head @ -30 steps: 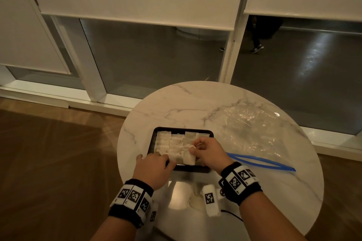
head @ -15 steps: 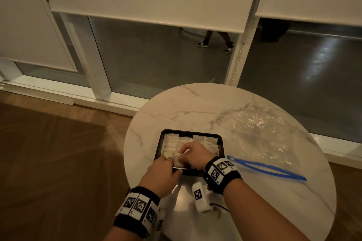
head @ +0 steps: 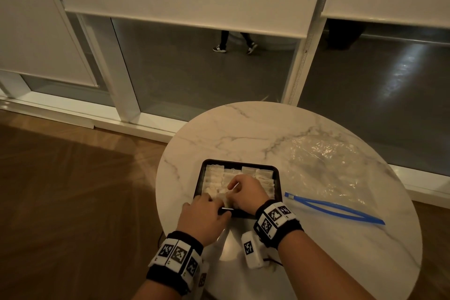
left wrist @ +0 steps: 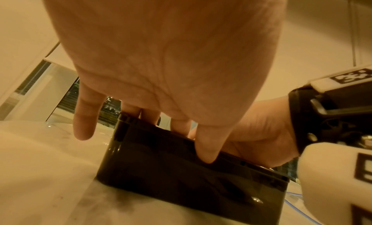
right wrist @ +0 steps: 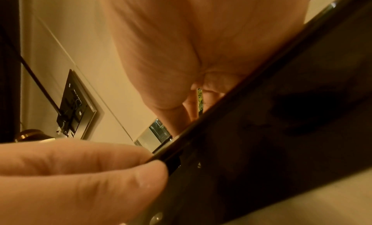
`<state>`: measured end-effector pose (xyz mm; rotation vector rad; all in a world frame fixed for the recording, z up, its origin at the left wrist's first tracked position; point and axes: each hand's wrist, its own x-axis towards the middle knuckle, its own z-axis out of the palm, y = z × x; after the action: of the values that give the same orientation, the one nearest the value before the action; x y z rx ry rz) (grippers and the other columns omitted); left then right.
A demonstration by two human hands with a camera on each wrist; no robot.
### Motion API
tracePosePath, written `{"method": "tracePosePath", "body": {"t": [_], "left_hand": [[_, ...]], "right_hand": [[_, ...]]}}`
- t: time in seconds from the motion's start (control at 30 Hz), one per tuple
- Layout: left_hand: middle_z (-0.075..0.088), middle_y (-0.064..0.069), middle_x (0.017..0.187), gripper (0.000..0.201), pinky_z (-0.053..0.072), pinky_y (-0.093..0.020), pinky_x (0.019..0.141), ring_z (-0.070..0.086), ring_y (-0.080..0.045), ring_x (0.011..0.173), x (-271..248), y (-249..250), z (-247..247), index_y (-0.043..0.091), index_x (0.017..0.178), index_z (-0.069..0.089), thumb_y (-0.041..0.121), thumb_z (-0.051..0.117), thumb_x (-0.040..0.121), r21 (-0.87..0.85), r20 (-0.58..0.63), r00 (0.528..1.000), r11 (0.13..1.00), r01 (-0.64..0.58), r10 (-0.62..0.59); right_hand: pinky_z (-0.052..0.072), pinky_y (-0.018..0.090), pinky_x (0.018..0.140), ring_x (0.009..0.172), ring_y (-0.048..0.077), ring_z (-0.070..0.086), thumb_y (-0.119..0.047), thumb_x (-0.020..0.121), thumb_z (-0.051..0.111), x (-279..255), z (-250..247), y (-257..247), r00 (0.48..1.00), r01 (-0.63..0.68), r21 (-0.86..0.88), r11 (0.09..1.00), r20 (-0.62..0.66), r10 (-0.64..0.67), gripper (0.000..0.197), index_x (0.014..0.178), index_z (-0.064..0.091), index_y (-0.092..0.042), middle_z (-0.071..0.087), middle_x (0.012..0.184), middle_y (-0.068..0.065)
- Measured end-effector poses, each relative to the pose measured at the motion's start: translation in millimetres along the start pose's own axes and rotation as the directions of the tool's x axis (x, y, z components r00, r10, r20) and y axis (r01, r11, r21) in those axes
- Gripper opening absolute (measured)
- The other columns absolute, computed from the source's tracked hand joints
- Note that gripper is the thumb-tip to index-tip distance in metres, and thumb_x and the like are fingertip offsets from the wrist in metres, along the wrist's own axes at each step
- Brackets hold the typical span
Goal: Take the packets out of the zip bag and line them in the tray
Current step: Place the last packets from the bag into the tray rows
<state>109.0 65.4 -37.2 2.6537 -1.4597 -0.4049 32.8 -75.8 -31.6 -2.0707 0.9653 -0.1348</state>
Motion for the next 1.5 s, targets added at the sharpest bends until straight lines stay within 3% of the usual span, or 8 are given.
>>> {"method": "tracePosePath", "body": {"t": [0.33,0.47,0.6,0.83,1.03,1.23,1.4,1.5], "left_hand": [[0.055,0.003,0.125,0.046,0.039,-0.053,0.101,0.050,-0.022,0.118,-0.1,11.2,-4.6,0.038,0.124,0.060,0.064,0.034,0.096,0.069,0.051,0.998,0.997,0.034,-0.038],[0.054,0.002,0.128,0.046,0.036,-0.054,0.102,0.049,-0.022,0.120,1.8,11.2,-5.1,0.037,0.124,0.060,0.064,0.033,0.097,0.092,0.077,0.996,0.995,0.036,-0.043],[0.054,0.002,0.129,0.043,0.036,-0.054,0.103,0.049,-0.022,0.121,1.4,12.2,-5.9,0.036,0.123,0.060,0.061,0.034,0.098,0.077,0.072,0.996,0.996,0.052,-0.058],[0.054,0.002,0.129,0.042,0.038,-0.052,0.103,0.049,-0.021,0.120,0.1,11.2,-5.7,0.038,0.125,0.059,0.059,0.035,0.098,0.049,0.072,0.995,0.996,0.069,-0.072],[0.054,0.004,0.127,0.039,0.037,-0.052,0.102,0.049,-0.021,0.119,-0.6,11.8,-4.4,0.039,0.123,0.060,0.057,0.034,0.099,0.045,0.057,0.996,0.997,0.065,-0.068],[0.055,0.004,0.129,0.040,0.034,-0.057,0.103,0.049,-0.021,0.121,-2.7,16.1,-7.3,0.039,0.126,0.058,0.057,0.034,0.099,0.080,0.070,0.994,0.994,0.075,-0.080],[0.059,0.011,0.123,0.033,0.031,-0.055,0.106,0.051,-0.017,0.119,-11.6,34.2,-19.7,0.039,0.120,0.059,0.054,0.040,0.099,0.110,-0.134,0.991,0.994,0.015,0.000],[0.062,0.014,0.108,0.025,0.043,-0.034,0.095,0.055,-0.012,0.106,-15.9,51.7,-23.5,0.035,0.110,0.066,0.048,0.048,0.098,0.009,-0.262,0.954,0.989,-0.148,0.145]], "right_hand": [[0.042,0.013,0.058,0.077,0.005,0.061,-0.022,0.091,0.068,-39.7,-33.1,22.5,0.972,0.023,0.184,0.983,-0.234,0.021,0.010,0.099,0.064,-0.027,0.062,0.089,-0.006],[0.049,0.021,0.052,0.075,0.012,0.069,-0.023,0.091,0.068,-48.4,-47.7,36.4,0.976,-0.043,0.255,0.966,-0.196,0.095,0.006,0.096,0.064,-0.026,0.068,0.086,-0.001],[0.048,0.019,0.050,0.081,0.016,0.071,-0.020,0.092,0.066,-57.6,-53.2,46.1,0.984,-0.088,0.331,0.939,-0.117,0.133,0.007,0.098,0.064,-0.023,0.071,0.090,0.004],[0.051,0.023,0.052,0.079,0.016,0.072,-0.019,0.093,0.065,-64.7,-64.4,54.0,0.976,-0.096,0.360,0.928,-0.151,0.159,0.006,0.099,0.065,-0.021,0.073,0.089,0.004],[0.052,0.026,0.054,0.078,0.018,0.067,-0.023,0.092,0.067,-69.1,-77.3,64.7,0.954,-0.142,0.267,0.953,-0.221,0.204,0.001,0.091,0.066,-0.024,0.069,0.088,0.001],[0.049,0.027,0.064,0.072,0.014,0.064,-0.018,0.090,0.065,-78.1,-75.0,72.6,0.966,-0.210,0.140,0.968,-0.121,0.227,0.010,0.080,0.067,-0.019,0.069,0.081,0.002],[0.048,0.024,0.061,0.065,0.010,0.058,-0.014,0.088,0.063,-81.6,-78.0,71.4,0.972,-0.222,0.053,0.974,-0.068,0.225,0.015,0.079,0.073,-0.009,0.072,0.081,0.009],[0.045,0.019,0.058,0.066,0.006,0.057,-0.019,0.089,0.067,-83.9,-78.3,69.4,0.974,-0.224,-0.059,0.973,0.026,0.226,0.012,0.087,0.075,-0.012,0.069,0.079,0.002]]}}
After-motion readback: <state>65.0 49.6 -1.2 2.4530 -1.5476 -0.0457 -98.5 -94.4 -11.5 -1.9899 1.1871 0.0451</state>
